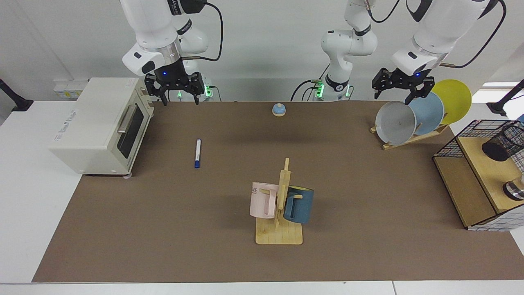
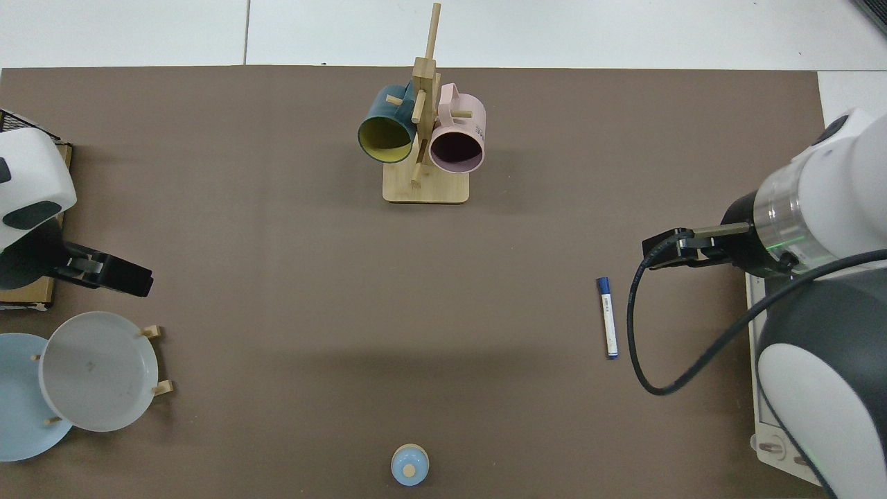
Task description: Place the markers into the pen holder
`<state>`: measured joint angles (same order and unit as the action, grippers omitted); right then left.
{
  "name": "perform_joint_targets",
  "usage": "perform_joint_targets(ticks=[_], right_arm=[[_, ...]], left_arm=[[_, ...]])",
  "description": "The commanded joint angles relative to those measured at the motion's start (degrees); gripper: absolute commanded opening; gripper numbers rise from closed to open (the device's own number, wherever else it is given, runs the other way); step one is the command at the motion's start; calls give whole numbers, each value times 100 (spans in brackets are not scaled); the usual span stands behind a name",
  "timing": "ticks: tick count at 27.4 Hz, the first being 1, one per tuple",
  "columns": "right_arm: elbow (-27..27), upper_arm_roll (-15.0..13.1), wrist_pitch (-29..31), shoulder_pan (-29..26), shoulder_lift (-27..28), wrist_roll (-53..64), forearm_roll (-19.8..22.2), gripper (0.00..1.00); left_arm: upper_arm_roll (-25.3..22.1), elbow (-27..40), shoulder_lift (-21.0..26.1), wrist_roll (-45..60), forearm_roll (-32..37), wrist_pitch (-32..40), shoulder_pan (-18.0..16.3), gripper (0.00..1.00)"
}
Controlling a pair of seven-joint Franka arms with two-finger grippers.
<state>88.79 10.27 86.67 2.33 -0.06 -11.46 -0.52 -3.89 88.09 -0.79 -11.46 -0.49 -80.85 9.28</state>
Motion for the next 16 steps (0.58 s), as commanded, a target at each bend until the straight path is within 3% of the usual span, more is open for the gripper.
perform_joint_targets(ticks=[1, 16], right_arm=[[200, 36, 114, -92, -153, 161, 35, 100], [208, 36, 166, -145, -153, 153, 17, 100]], left_arm=[[63, 139, -132, -31, -92, 34, -94, 100], [55, 130, -123, 4, -92, 26, -111, 100]])
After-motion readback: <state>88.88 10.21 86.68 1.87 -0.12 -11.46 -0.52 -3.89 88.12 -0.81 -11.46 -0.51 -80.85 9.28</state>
